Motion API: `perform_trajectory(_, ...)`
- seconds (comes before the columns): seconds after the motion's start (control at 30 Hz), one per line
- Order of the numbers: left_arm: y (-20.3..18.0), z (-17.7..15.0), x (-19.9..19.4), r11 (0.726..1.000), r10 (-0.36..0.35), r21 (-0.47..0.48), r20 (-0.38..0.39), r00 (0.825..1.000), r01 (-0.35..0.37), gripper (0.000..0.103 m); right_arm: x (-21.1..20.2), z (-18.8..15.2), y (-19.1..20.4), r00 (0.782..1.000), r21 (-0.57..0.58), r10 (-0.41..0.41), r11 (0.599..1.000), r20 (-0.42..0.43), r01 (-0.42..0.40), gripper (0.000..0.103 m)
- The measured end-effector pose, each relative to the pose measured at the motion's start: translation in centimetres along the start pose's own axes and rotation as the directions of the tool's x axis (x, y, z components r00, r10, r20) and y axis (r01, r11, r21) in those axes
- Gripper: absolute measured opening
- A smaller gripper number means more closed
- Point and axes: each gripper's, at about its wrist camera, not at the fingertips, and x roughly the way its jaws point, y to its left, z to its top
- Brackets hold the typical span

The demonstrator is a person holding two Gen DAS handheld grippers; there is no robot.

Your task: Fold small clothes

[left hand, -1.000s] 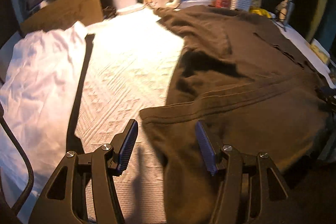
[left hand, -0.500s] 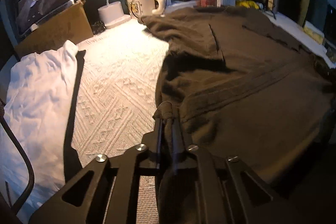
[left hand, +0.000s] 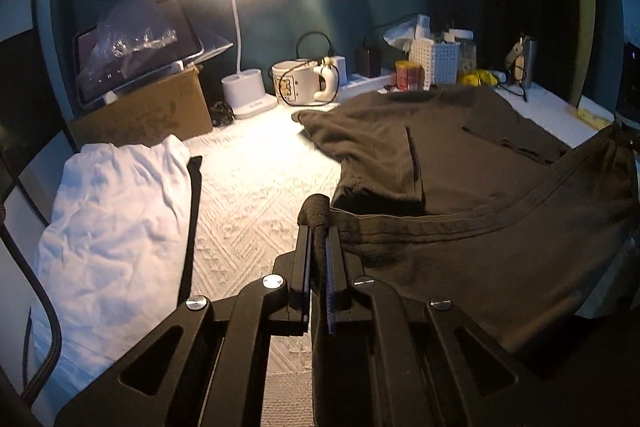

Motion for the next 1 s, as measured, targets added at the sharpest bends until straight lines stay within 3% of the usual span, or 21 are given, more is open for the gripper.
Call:
perform_trajectory(0.4,1.0,2.1,0.0,0.999,0.019,-0.03,0.046,0.999,-0.017,0.005,-1.1,2.7,-2.5,0.997,0.048,-0.022,0.999,0.074,0.018,0.004)
perform_trajectory(1.0,1.8,6.3,2.3,0.997,0.026,-0.069,0.074,0.997,-0.021,0.005,1.3,6.5,-3.6,0.996,0.064,-0.016,0.998,0.091,0.011,0.004)
